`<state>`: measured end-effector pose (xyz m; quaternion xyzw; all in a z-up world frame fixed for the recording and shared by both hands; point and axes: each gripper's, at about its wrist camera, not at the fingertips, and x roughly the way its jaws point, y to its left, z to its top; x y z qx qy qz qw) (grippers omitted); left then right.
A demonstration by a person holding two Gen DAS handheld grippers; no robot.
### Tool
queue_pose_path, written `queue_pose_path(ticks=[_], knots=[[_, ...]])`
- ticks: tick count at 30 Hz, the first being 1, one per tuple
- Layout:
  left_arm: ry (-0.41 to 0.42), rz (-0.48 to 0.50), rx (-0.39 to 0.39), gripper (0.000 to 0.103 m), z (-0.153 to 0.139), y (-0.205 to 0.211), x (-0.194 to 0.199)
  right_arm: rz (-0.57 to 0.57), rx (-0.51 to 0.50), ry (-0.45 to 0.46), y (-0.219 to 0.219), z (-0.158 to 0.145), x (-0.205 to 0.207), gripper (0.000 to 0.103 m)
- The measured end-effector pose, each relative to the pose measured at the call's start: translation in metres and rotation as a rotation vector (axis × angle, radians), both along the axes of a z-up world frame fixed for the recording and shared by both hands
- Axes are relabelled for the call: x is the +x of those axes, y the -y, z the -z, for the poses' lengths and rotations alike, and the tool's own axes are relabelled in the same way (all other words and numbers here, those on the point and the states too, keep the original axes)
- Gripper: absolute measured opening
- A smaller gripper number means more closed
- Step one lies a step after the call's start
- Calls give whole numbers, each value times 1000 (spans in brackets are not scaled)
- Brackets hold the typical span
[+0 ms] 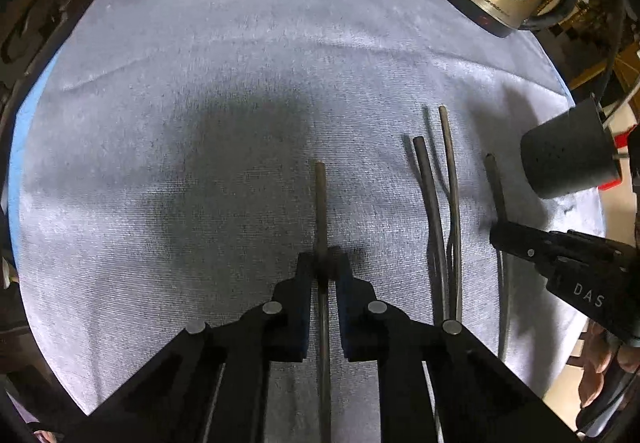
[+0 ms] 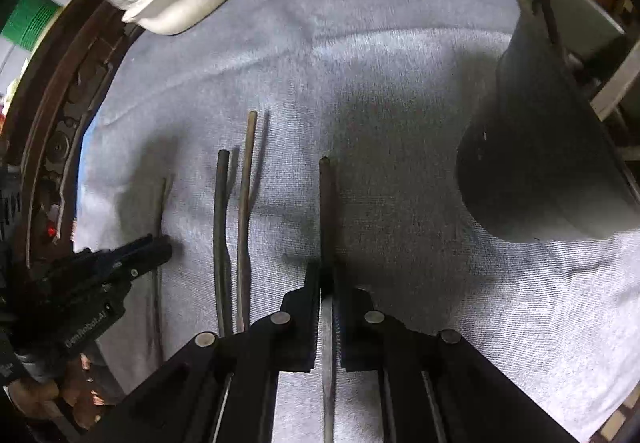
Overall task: Organize utensils
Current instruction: 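Close the left gripper on a chopstick while the right gripper grasps another, then lift both held chopsticks and carry them above the grey cup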
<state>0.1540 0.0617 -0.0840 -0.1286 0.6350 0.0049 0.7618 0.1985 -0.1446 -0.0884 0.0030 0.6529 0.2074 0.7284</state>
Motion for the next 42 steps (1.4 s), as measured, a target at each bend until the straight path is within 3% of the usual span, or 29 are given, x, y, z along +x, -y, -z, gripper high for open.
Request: queue_pose_path(ticks=[3, 5, 8, 10, 16, 21, 27, 33, 42], knots=[[-8, 24, 15, 12, 0, 2, 7, -29, -38, 3, -7, -1, 3, 8], [11, 43, 38, 5, -1, 4, 8, -26, -35, 10, -9, 2, 0, 8], [49, 13, -6, 5, -5, -2, -3, 5, -12, 51, -2, -1, -13, 6], [97, -11, -38, 5, -12, -12, -21, 57, 54, 96, 14, -11, -27, 6], [302, -124, -143, 5, -45, -36, -67, 202, 173, 297, 62, -44, -78, 6], [508, -207, -113, 5, -76, -30, -93, 285, 200, 494, 81, -68, -109, 6], [646, -221, -52, 5, -113, -32, -118, 303, 207, 707, 79, -107, -126, 6], [720, -219, -6, 5, -124, -21, -118, 244, 146, 822, 54, -134, -124, 6], [753, -252, 7, 5, -121, -34, -114, 206, 100, 878, 32, -135, -112, 6]])
